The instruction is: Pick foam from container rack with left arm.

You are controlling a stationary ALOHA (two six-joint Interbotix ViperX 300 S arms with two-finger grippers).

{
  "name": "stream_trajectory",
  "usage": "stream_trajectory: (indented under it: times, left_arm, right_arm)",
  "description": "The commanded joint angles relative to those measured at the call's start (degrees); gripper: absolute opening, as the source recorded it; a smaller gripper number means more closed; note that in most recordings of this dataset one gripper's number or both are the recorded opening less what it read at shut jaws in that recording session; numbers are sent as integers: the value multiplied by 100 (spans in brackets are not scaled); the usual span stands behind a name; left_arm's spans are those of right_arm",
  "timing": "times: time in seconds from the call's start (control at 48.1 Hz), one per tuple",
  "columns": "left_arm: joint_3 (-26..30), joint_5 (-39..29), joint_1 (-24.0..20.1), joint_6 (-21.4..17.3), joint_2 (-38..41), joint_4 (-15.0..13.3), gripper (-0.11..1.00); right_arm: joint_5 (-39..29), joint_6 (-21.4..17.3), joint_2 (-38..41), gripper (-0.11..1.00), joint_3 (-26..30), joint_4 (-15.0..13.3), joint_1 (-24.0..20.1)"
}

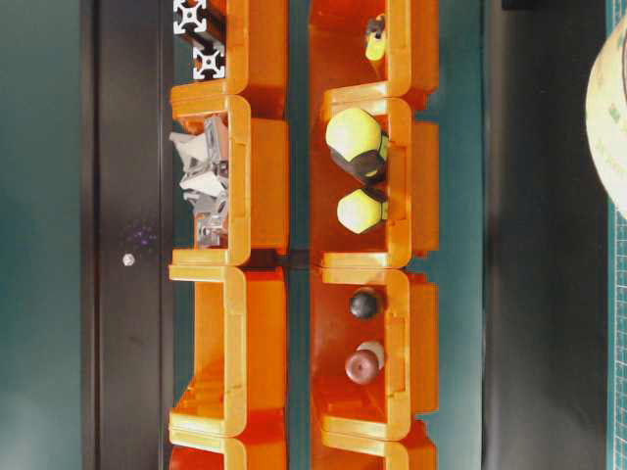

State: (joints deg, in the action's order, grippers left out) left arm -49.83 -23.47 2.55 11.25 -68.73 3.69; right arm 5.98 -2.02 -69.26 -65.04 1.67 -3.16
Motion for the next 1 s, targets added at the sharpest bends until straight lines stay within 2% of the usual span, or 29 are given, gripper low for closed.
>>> stream_trajectory:
  times: [0.0,0.978]
  left_arm:
    - [44,35,-18,9,53,18,84]
    - [-97,53,-18,114,-114,18,84]
  right_arm:
    - [35,9,62,57,158,-9,0]
    - [44,0,53,57,141,-9,0]
